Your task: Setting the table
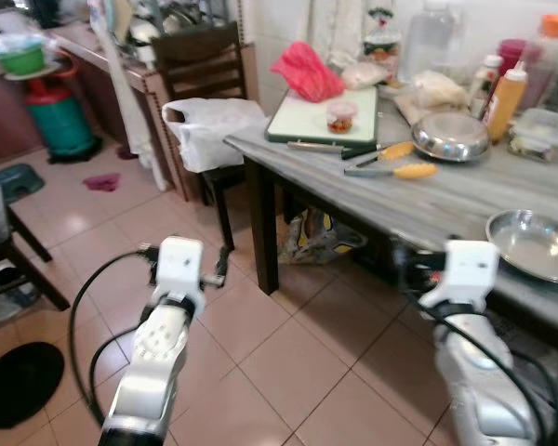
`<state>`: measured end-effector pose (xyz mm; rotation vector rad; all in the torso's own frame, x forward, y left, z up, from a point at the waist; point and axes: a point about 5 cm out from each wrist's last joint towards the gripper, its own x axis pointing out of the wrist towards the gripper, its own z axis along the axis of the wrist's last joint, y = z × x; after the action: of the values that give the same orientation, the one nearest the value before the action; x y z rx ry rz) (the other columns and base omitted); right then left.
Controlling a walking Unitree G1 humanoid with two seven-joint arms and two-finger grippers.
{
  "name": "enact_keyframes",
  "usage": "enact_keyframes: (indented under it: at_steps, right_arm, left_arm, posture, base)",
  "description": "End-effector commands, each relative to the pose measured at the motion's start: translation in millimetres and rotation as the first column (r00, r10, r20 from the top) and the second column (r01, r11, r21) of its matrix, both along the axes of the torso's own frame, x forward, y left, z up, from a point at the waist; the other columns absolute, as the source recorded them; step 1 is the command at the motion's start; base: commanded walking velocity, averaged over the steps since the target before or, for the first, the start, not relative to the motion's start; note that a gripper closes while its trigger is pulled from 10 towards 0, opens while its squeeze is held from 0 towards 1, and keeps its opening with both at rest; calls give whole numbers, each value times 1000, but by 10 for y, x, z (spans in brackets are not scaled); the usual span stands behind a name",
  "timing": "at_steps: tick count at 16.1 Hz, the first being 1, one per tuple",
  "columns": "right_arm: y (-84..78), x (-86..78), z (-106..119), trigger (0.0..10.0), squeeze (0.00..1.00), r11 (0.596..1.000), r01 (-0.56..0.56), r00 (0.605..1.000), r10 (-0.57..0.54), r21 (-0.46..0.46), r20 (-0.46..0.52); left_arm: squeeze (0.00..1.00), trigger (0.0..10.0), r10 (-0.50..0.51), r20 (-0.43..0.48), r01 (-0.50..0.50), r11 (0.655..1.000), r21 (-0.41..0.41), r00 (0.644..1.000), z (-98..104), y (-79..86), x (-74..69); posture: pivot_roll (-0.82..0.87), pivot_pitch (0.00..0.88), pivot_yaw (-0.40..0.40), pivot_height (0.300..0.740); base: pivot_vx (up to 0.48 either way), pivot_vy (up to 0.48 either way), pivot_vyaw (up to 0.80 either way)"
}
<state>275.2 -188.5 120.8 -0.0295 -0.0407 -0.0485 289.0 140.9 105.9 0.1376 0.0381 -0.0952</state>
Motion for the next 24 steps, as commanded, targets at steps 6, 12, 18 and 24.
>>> enact_keyframes:
  at_steps: [6, 12, 18, 24]
  right_arm:
    - [63, 45, 79, 10000, 0, 1000, -28, 999, 28, 5, 28]
    - [71, 62, 78, 10000, 0, 1000, -27, 999, 27, 8, 25]
    - [25, 72, 87, 10000, 0, 1000, 4, 1000, -4, 29, 18]
    - [10, 77, 108, 10000, 0, 1000, -1, 1000, 1, 9, 30]
  left_arm:
    - [0, 10000, 13, 4, -13, 999, 34, 1000, -11, 81, -21]
    - [0, 10000, 35, 11, -35, 999, 34, 999, -5, 96, -26]
    - [0, 10000, 34, 8, -35, 999, 25, 999, -14, 82, -20]
    - [0, 10000, 24, 8, -24, 999, 24, 1000, -16, 60, 2]
  posture:
    - [-49, 0, 23, 740]
    - [-44, 0, 18, 740]
    - [-56, 0, 17, 740]
    - [-60, 0, 22, 740]
  base:
    - [0, 400, 0]
    - [0, 0, 0]
    - [0, 0, 0]
    - [0, 0, 0]
